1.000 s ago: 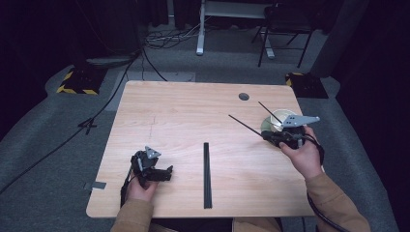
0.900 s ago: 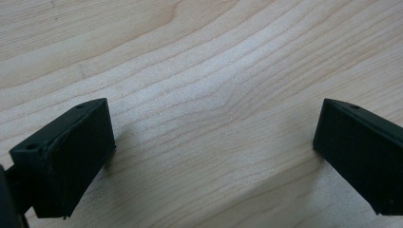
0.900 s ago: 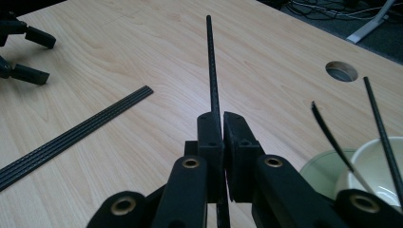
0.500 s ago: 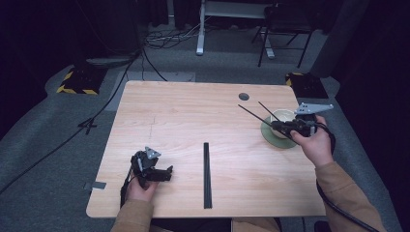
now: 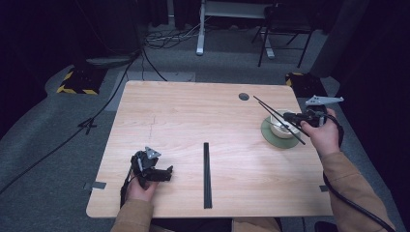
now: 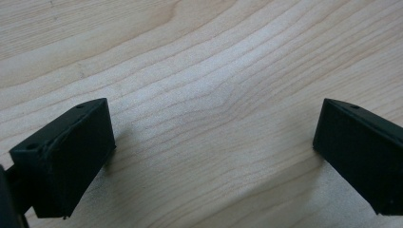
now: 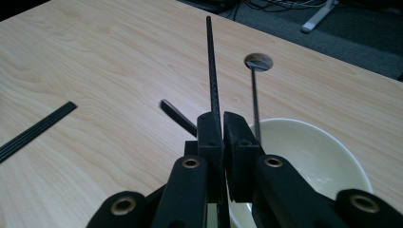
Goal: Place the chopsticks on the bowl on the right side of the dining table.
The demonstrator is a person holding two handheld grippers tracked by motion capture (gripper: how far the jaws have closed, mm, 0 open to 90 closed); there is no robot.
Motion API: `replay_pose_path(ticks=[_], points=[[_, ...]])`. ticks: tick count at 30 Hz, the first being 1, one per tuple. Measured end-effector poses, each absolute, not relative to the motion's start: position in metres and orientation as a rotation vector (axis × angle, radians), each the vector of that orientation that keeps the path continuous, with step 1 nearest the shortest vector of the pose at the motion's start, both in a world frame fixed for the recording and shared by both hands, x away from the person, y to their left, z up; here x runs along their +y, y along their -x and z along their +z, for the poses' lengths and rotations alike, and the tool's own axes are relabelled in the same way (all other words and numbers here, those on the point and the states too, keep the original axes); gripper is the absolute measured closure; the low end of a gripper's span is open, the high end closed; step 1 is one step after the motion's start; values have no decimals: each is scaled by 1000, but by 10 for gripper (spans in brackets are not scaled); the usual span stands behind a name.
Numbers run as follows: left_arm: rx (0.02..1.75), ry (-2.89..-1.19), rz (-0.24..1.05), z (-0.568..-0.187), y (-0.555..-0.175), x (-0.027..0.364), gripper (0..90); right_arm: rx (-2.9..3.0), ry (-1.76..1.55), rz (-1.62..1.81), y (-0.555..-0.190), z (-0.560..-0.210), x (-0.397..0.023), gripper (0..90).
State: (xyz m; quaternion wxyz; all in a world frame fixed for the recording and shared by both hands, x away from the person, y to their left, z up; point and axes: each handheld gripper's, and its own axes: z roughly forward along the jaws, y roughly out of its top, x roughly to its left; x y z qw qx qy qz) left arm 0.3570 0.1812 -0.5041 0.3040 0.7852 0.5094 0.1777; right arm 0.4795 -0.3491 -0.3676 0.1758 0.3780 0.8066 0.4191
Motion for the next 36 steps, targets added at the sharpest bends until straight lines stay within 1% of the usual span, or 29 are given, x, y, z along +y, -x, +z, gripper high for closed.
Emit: replay_pose_path(ticks=[12,17,27,36], points=[[1350,-2080,470,-504,-357,181,3,2243,-1157,1128,-498,-384,-370,862],[1350,-2080,471,-504,-357,181,3,2235,-1211,1090,-503,-400,-378,861],[1350,-2080,469,-504,-357,181,3,2256,-1241,1059,-510,-419,-382,861],[1349,-2080,470,-504,-357,181,3,2275,-1263,1061,-514,-425,-380,852]])
